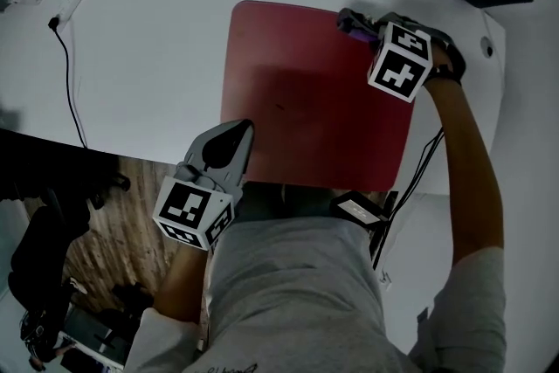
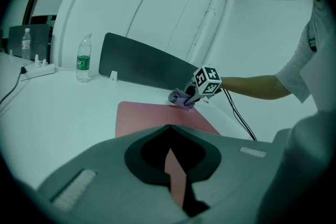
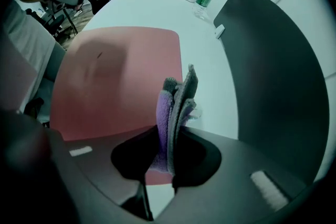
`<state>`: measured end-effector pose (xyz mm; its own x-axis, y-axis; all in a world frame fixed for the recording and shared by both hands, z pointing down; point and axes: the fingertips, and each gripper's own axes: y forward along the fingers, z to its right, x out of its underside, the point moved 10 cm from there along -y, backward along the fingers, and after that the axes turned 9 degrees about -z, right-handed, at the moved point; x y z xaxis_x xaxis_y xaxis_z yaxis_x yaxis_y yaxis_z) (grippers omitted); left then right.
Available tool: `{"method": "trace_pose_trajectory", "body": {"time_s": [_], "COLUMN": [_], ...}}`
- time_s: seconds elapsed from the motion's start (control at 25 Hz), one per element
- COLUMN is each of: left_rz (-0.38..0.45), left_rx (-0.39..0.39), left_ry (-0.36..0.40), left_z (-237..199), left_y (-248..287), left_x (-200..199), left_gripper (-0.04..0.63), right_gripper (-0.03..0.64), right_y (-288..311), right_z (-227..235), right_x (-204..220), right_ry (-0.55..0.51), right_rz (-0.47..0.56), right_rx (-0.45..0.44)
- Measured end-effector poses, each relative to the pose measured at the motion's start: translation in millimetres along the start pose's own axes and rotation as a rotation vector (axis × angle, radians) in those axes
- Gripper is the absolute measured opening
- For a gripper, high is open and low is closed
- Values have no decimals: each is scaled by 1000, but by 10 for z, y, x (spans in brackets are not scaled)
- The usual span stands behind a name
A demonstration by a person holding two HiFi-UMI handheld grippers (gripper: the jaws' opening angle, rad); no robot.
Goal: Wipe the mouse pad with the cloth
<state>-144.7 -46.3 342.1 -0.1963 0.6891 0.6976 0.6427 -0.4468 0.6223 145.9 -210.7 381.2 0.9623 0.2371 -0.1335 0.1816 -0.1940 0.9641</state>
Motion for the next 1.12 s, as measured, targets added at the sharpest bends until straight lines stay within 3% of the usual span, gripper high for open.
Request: {"method": "trace_pose_trajectory", "body": {"time_s": [0.52,1.12], "left_rz": [-3,-5], "left_rx": [-63,15], "left_ry": [-75,-22], "left_z": [-230,-159], "left_y": [-23,-122], "left_x": [34,175], "left_gripper": [20,20], "right_gripper": [90,89], "right_y": [357,189], "right_z": [244,-622], "right_x": [-308,-419], "right_ry": [-72,-131], "right_rz": [-11,-31], "right_rx": [-54,-98]}}
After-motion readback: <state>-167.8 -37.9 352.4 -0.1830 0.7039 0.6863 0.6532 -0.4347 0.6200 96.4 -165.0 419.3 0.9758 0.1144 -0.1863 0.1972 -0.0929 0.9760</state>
